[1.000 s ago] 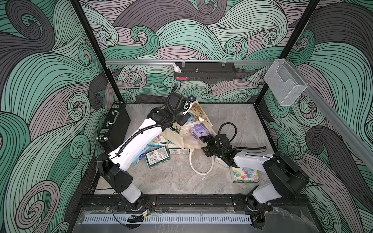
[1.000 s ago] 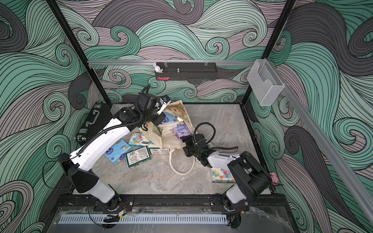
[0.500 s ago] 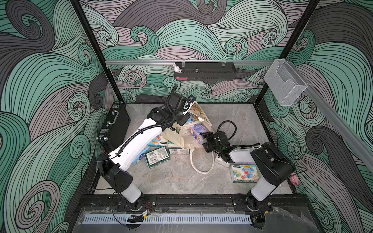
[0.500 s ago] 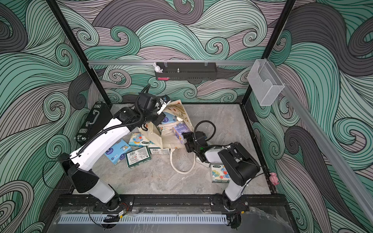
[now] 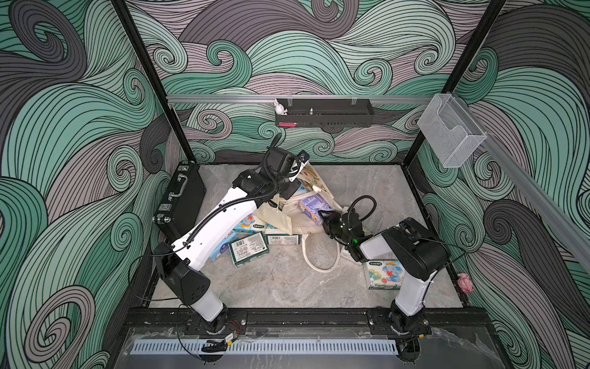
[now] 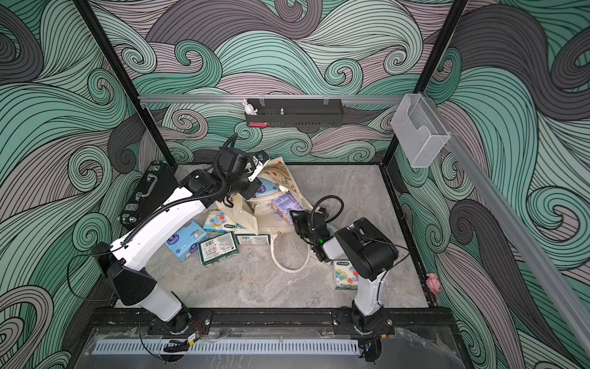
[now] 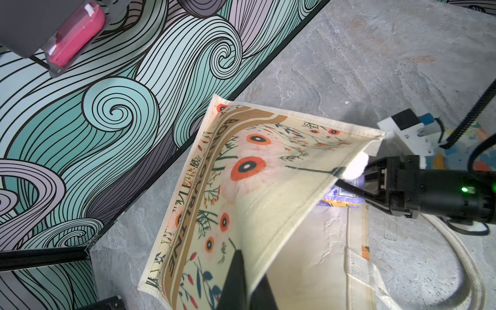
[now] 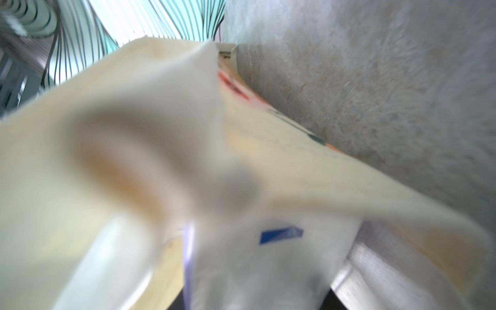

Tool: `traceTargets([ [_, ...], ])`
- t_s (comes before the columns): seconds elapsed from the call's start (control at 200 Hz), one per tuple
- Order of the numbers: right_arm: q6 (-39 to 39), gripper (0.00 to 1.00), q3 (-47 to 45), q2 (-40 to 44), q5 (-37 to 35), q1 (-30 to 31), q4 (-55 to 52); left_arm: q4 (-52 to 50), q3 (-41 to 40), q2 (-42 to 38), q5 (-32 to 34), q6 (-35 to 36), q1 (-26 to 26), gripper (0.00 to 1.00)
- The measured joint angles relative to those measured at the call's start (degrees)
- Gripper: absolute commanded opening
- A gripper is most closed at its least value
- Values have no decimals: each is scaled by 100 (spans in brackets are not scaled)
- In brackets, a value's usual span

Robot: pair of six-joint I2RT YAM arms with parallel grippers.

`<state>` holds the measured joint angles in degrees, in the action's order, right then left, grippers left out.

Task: Put tissues into the canvas bag
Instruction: Adjust the pack of facial tissues in the canvas bag.

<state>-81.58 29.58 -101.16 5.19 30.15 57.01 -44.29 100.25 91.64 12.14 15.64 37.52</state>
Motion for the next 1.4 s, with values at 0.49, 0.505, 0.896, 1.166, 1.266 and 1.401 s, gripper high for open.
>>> traceTargets([
  [0.49,5490,22,59,4977,-391,809,-4979,-238,444,319,-350,516,-87,0],
  [0.505,5663,20,79,4988,-437,870,-5056,-269,490,341,-376,527,-92,0],
  [0.896,10813,0,173,4673,-1744,1591,-4640,-1639,2144,1189,-1471,595,-114,0],
  [1.166,12815,0,282,4063,-1567,1655,-4378,-1499,1829,1010,-1672,387,-109,0],
  [1.266,13195,0,278,3738,-1567,1718,-4129,-1351,1576,894,-1707,291,-109,0],
  [1.401,13556,0,352,3283,-1578,1786,-3644,-1281,1506,833,-1840,184,-111,0],
])
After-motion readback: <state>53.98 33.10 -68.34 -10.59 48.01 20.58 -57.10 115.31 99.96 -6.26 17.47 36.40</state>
